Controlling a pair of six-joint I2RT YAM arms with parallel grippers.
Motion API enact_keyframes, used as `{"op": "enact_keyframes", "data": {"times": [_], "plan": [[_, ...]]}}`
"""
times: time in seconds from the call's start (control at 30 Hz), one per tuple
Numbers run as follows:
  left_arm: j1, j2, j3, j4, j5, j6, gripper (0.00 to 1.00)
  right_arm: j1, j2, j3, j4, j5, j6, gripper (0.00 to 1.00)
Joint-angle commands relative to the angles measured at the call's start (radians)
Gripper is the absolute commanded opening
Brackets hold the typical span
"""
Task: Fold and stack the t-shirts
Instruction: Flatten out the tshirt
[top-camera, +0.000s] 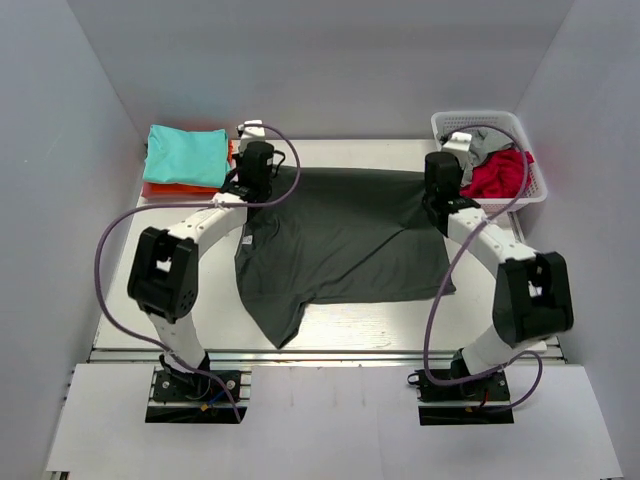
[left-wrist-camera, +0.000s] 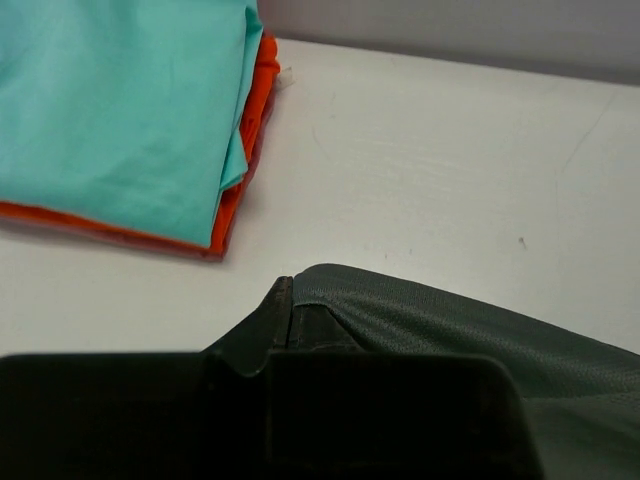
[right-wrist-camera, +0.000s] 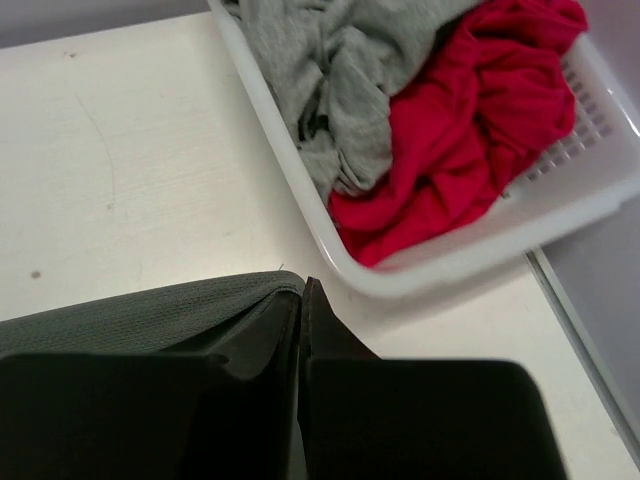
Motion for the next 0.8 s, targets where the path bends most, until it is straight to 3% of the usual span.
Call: {"op": "enact_keyframes", "data": {"times": [0.0,0.13,0.27,0.3,0.33,0.37,0.4,0.43,0.47,0.5,0.6,0.77], "plan": [[0.035,0.057,0.115,0.065,0.014,0.024,0.00,-0.037,0.087,0.136,0.090,-0.029,-0.038,0.00],[0.067,0.239,0.225,0.107,0.045,0.062,0.00,-0.051,0.229,0.228,0.124,-0.077,-0.128,0.00],[0.087,0.443,0.475,0.070,0.056,0.084,0.01,-0.060,0.374,0.383,0.191,-0.121,-0.219,0.00],[0.098,0.488,0.535,0.042,0.056,0.084,0.10,-0.060,0.469,0.415,0.191,-0.128,-0.249,0.00],[0.110,0.537,0.665,0.008,0.056,0.084,0.23,-0.065,0.506,0.493,0.175,-0.137,-0.275,0.19],[0.110,0.581,0.734,-0.030,0.056,0.068,0.54,-0.064,0.578,0.603,0.152,-0.129,-0.289,0.32],[0.119,0.664,0.800,-0.111,0.074,0.068,0.75,-0.060,0.658,0.676,0.001,-0.119,-0.298,0.48],[0.128,0.695,0.913,-0.147,0.085,0.047,0.94,-0.057,0.686,0.875,-0.051,-0.100,-0.299,0.64],[0.128,0.712,0.948,-0.174,0.097,0.047,1.00,-0.056,0.736,0.925,-0.092,-0.071,-0.286,0.85],[0.128,0.712,0.963,-0.188,0.111,0.047,1.00,-0.053,0.752,0.961,-0.162,-0.080,-0.282,0.90],[0.128,0.639,0.873,-0.099,0.157,0.047,1.00,-0.051,0.706,0.939,-0.171,-0.170,-0.262,0.90],[0.128,0.490,0.758,-0.102,0.214,0.047,1.00,-0.044,0.502,0.700,-0.114,-0.325,-0.222,0.90]]}}
